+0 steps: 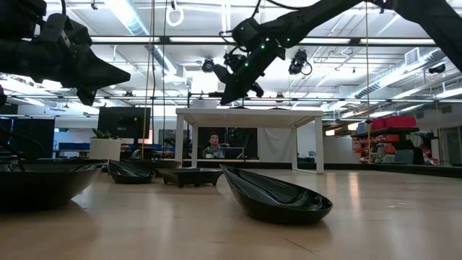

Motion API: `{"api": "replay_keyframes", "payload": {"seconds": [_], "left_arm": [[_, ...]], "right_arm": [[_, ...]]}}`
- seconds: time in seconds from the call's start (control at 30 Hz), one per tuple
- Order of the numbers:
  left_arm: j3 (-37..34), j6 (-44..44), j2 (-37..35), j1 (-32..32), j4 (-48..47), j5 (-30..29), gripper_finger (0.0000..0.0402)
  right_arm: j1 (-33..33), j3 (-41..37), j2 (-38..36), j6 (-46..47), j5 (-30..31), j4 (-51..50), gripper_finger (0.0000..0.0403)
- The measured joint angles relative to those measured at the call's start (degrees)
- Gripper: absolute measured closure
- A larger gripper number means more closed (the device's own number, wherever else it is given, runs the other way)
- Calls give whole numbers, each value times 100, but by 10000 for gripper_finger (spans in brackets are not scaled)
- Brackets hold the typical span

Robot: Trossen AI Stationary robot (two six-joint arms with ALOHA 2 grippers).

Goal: Pick & Place Mini shaped plates
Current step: Stack the black drop-shaped plate on top of the other black drop-shaped plate on the shelf, then stack the black leaf-shaped plate on top of the other black leaf-shaped plate on the shelf

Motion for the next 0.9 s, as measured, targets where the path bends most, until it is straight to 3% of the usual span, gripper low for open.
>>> {"api": "replay_keyframes", "payload": {"seconds": [0.9], "left_arm": [[-1, -109, 0, 0, 1, 1, 394]], "right_arm": [[32, 0, 184, -11, -211, 47, 398]]}}
